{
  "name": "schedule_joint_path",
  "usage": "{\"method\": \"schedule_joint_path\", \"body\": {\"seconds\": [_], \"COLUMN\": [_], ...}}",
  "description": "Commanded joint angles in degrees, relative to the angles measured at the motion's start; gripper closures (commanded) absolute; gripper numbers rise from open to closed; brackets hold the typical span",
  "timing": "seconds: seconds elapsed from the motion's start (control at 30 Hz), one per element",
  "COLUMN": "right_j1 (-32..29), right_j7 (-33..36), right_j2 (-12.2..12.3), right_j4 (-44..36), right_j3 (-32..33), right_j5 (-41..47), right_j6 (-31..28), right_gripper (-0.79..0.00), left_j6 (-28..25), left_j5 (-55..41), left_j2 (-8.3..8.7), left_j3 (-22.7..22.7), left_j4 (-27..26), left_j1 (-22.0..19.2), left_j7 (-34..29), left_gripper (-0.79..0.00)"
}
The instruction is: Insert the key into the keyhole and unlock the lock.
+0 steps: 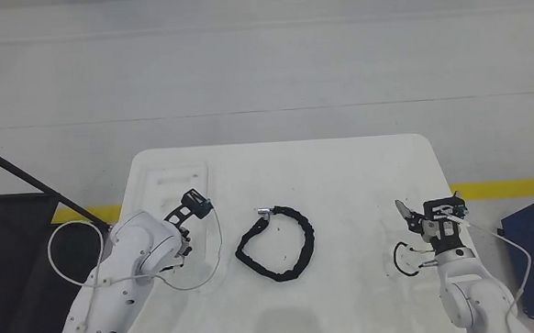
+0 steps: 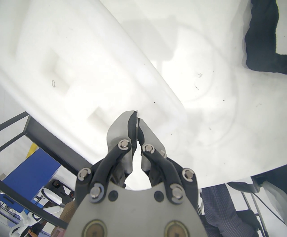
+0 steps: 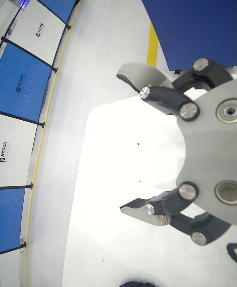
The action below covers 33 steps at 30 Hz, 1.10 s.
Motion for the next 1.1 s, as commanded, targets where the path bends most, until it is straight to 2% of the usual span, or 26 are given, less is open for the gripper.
{"method": "schedule_joint_path", "body": {"seconds": [0.0, 0.37, 0.6, 1.07], "right_j1": [0.0, 0.0, 0.0, 0.0], "right_j7": [0.0, 0.0, 0.0, 0.0], "right_j2": [0.0, 0.0, 0.0, 0.0], "right_j4": [0.0, 0.0, 0.0, 0.0], "right_j3": [0.0, 0.0, 0.0, 0.0], "right_j5": [0.0, 0.0, 0.0, 0.0], "right_j6": [0.0, 0.0, 0.0, 0.0], "right_gripper": [-0.785, -0.785, -0.785, -0.785], "left_j6": [-0.2, -1.2, -1.2, -1.2], "left_j5": [0.0, 0.7, 0.6, 1.4], "left_j2": [0.13, 2.23, 3.16, 3.18], "left_j3": [-0.3, -0.5, 1.8, 4.2], "left_j4": [-0.6, -4.0, -1.2, 2.5], "left_j1": [-0.1, -0.3, 0.0, -1.5], "left_j7": [0.0, 0.0, 0.0, 0.5], "left_gripper": [0.0, 0.0, 0.0, 0.0]}}
